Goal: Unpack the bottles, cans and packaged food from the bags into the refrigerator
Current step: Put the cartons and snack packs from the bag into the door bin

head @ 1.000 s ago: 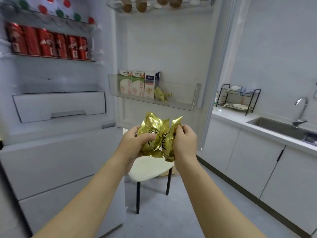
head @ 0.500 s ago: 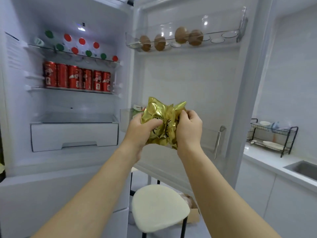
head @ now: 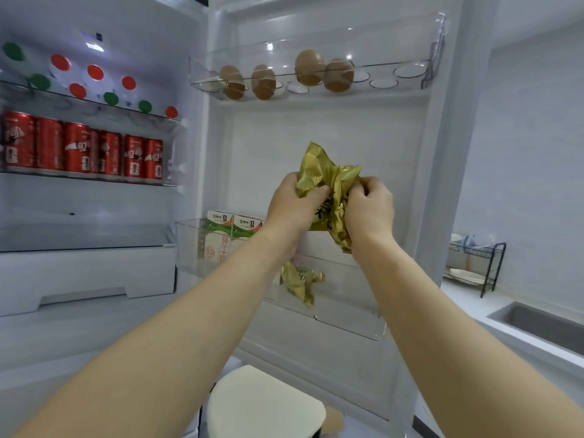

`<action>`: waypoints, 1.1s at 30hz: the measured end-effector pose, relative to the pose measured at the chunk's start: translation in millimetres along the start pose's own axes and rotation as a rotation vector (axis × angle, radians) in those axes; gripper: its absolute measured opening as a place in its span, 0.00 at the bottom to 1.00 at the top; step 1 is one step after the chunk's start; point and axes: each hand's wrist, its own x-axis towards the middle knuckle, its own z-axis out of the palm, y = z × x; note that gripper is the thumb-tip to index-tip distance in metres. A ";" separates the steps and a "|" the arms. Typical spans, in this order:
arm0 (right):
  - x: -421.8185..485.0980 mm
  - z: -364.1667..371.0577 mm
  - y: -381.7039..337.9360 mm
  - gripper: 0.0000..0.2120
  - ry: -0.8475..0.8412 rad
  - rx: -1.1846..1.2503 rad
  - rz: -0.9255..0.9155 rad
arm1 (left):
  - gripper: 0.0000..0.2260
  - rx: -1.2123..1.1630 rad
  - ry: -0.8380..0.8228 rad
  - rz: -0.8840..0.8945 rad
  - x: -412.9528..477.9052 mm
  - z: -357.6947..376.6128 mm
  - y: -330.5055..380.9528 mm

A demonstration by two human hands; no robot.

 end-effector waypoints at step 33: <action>40.0 -10.2 56.7 0.12 -0.500 -1.258 0.203 | 0.12 0.936 -0.652 -0.211 42.0 15.9 -41.6</action>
